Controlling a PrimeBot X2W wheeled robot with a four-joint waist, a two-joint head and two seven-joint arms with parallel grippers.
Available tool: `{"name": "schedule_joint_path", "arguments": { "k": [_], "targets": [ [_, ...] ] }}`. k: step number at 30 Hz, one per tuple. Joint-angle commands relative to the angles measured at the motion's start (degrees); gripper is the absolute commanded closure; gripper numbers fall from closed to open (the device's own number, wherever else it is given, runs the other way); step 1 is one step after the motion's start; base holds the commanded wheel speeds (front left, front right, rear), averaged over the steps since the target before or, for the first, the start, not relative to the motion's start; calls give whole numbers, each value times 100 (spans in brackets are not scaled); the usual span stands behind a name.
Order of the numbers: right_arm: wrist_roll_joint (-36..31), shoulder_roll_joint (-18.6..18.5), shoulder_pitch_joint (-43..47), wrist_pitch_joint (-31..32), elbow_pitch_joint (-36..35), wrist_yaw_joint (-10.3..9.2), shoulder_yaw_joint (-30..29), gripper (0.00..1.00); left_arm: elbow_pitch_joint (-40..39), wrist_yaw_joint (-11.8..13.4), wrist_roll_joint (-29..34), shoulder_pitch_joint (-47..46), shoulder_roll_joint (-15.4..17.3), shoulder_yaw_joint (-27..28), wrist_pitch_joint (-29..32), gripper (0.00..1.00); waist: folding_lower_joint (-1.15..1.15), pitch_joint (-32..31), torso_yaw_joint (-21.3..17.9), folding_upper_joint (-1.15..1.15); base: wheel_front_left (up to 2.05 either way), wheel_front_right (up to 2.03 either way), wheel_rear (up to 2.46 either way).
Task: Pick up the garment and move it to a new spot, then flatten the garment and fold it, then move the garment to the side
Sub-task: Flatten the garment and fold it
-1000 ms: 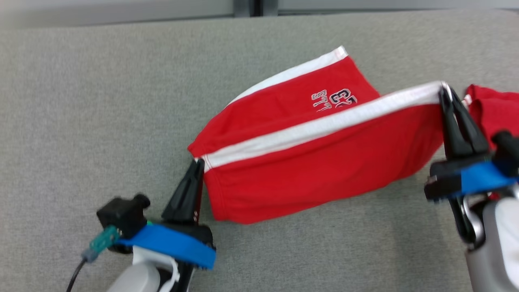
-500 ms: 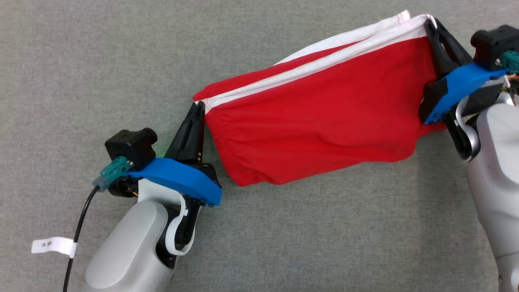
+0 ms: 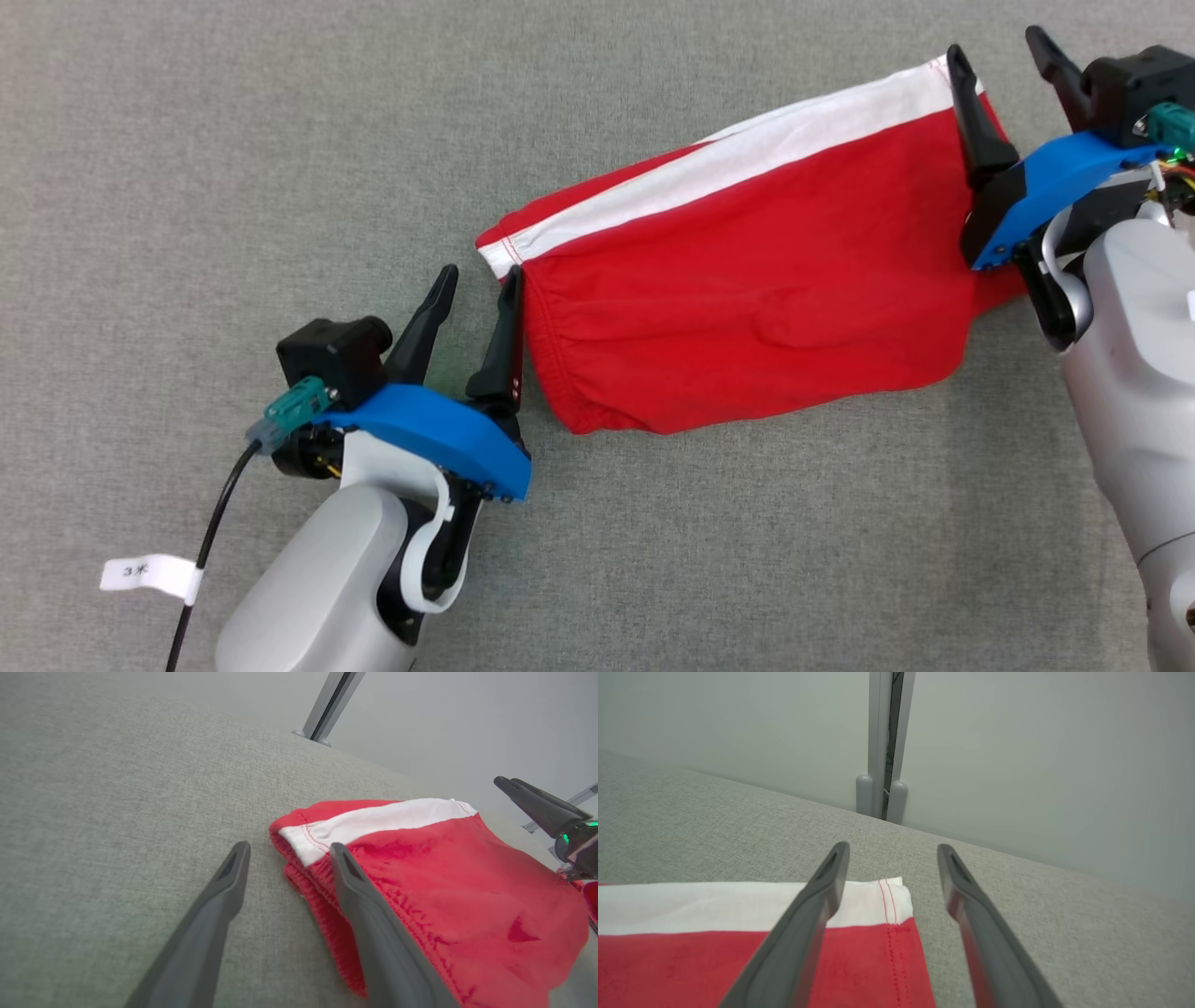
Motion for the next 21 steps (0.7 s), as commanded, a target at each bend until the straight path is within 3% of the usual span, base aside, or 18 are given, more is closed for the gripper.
{"name": "schedule_joint_path", "arguments": {
  "k": [1, 10, 21],
  "targets": [
    [38, 21, -61, -54, 83, -2, 52, 0, -79, 21, 16, 73, 71, 4, 6, 0, -1, -73, -18, 0, 0, 0, 0],
    [366, -219, 195, 312, 545, -2, 469, 0, -652, 264, 178, 630, 604, 161, -180, 0, -1, -570, -22, 0, 0, 0, 0],
    [1159, -449, 704, 2050, 588, -1, 911, 0, -1064, 716, 69, 1276, 1066, 751, -516, 0, -1, -822, 55, 0, 0, 0, 0]
  ]
}}
